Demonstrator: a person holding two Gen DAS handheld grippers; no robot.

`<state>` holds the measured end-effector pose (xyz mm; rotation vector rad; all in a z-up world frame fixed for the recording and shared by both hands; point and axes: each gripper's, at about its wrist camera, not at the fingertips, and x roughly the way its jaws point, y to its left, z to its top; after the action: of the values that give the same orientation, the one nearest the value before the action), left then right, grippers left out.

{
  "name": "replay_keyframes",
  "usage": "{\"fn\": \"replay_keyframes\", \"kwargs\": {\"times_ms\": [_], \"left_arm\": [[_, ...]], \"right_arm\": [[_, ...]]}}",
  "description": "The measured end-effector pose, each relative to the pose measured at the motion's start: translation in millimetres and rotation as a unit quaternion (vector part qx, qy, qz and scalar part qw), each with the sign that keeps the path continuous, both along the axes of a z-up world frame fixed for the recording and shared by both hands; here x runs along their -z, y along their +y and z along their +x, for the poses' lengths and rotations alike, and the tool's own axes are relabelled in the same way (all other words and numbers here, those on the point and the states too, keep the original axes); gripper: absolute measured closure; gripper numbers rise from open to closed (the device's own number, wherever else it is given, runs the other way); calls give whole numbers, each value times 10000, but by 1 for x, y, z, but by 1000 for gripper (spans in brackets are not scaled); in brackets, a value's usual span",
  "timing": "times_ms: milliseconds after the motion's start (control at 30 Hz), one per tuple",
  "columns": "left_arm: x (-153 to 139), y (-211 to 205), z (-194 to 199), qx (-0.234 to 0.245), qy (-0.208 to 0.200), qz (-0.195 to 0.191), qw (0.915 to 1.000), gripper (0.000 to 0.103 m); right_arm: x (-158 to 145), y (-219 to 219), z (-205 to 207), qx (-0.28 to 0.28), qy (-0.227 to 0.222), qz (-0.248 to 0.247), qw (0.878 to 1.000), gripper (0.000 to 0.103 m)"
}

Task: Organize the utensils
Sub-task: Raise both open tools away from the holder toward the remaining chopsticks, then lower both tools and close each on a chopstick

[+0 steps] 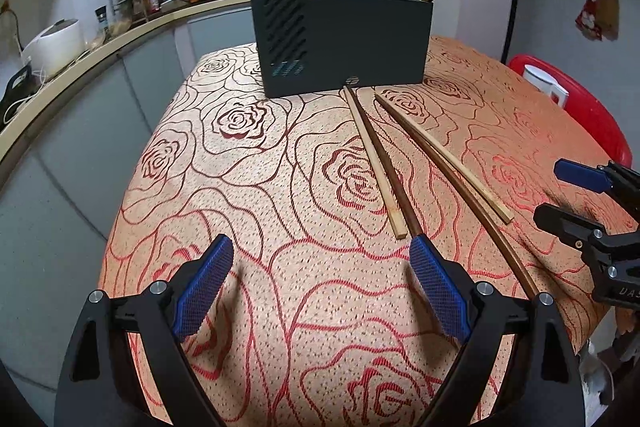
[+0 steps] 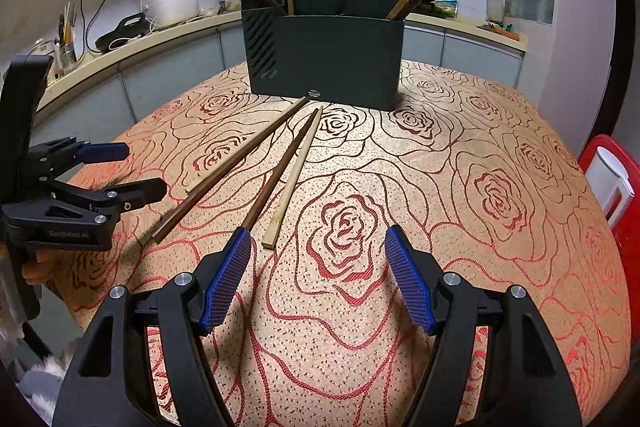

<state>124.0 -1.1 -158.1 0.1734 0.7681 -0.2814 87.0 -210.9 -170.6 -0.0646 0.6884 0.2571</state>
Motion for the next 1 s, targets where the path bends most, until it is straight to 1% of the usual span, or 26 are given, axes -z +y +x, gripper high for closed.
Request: {"fn": "replay_keyframes", "kwargs": {"times_ms": [367, 567, 633, 767, 933, 1000], "left_arm": [[6, -8, 20, 211, 269, 56, 9994, 16], [9, -14, 23, 236, 286, 255, 9990, 16], [11, -15, 24, 198, 298, 310, 9989, 16], [11, -9, 28, 28, 368, 193, 9991, 17], [9, -2, 28, -86, 304, 102, 9994, 17], [8, -1, 29, -110, 289, 61, 9995, 21]], "right_arm": [[0, -3, 1, 36, 16, -1, 10000, 36], [0, -4, 2, 62, 26, 1, 10000, 36], [0, -4, 2, 56, 27, 0, 10000, 36], [1, -2, 3, 28, 38, -41, 10000, 36], [4, 3, 4, -79, 99, -98, 9999, 44], [5, 7, 5, -143, 139, -111, 9997, 46]]}}
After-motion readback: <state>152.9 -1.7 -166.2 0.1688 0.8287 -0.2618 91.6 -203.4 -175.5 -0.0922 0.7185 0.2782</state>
